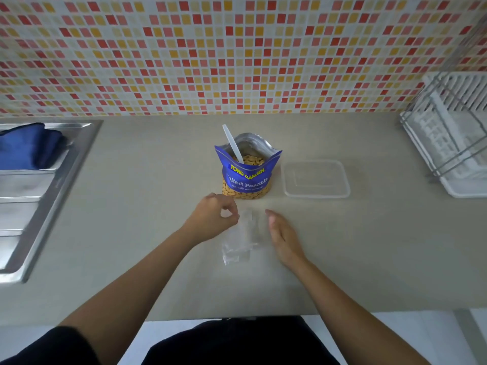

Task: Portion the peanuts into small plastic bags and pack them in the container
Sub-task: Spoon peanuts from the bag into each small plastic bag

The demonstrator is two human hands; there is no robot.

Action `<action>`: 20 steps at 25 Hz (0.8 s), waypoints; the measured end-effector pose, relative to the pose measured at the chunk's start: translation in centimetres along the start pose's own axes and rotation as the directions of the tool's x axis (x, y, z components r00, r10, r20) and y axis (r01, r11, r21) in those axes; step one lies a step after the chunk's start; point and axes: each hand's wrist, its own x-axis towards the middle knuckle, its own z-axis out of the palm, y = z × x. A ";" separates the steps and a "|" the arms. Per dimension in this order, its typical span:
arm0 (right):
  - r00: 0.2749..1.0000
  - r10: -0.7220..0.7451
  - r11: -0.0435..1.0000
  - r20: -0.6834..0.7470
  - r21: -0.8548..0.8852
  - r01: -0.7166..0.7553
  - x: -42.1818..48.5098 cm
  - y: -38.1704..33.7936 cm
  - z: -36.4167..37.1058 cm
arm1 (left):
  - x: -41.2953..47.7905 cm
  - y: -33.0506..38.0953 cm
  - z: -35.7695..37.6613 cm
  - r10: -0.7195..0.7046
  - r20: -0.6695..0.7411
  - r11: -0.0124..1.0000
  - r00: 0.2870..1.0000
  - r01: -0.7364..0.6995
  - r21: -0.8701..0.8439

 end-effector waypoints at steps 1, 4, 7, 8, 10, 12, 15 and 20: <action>1.000 0.006 0.972 -0.018 0.235 -0.001 -0.4 -1.3 -0.5 | 0.0 0.6 -0.9 -0.052 -0.050 0.990 0.997 0.045 -0.131; 0.999 -0.014 0.877 -0.030 0.480 0.026 -0.2 -5.0 -2.0 | 0.8 2.5 -2.6 -0.217 -0.122 0.845 0.968 0.124 -0.521; 0.993 -0.045 0.816 -0.112 0.569 0.101 1.0 -7.7 -3.7 | 1.6 4.2 -3.3 -0.246 -0.110 0.726 0.963 0.108 -0.679; 0.987 -0.061 0.806 -0.149 0.576 0.137 1.4 -8.3 -4.5 | 1.7 4.7 -3.5 -0.246 -0.109 0.698 0.963 0.098 -0.709; 0.980 -0.093 0.801 -0.177 0.571 0.179 2.0 -9.1 -6.1 | 1.9 5.3 -4.2 -0.231 -0.118 0.690 0.966 0.077 -0.720; 0.983 -0.110 0.801 -0.148 0.572 0.176 2.3 -9.6 -7.2 | 2.1 5.7 -4.8 -0.195 -0.140 0.761 0.971 0.060 -0.646; 0.993 -0.095 0.804 -0.073 0.582 0.120 2.8 -10.0 -8.3 | 2.4 6.4 -5.4 -0.163 -0.154 0.804 0.975 0.040 -0.594; 0.989 -0.116 0.866 -0.094 0.479 0.147 3.1 -9.9 -9.7 | 2.8 7.1 -5.7 -0.169 -0.164 0.751 0.972 0.019 -0.660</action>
